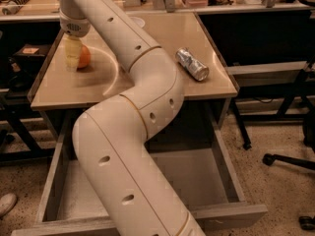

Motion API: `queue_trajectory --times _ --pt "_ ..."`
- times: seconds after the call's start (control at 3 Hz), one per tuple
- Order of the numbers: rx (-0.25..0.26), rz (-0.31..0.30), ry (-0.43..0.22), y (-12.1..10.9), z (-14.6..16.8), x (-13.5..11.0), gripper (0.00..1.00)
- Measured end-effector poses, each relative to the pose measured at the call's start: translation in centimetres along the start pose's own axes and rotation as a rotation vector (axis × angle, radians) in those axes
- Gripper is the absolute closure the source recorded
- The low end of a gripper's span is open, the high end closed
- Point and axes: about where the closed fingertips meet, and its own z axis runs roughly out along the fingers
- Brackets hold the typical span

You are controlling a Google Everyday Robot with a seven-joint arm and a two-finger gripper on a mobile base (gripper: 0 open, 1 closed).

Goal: Place orange into top drawer

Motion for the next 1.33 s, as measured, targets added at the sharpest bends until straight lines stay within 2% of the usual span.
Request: queue_trajectory --times 0.67,1.33 --pt "0.036 0.021 -0.053 -1.4 0.8 0.2 0.00" --pt "0.019 0.030 -0.068 -1.4 1.9 0.9 0.00"
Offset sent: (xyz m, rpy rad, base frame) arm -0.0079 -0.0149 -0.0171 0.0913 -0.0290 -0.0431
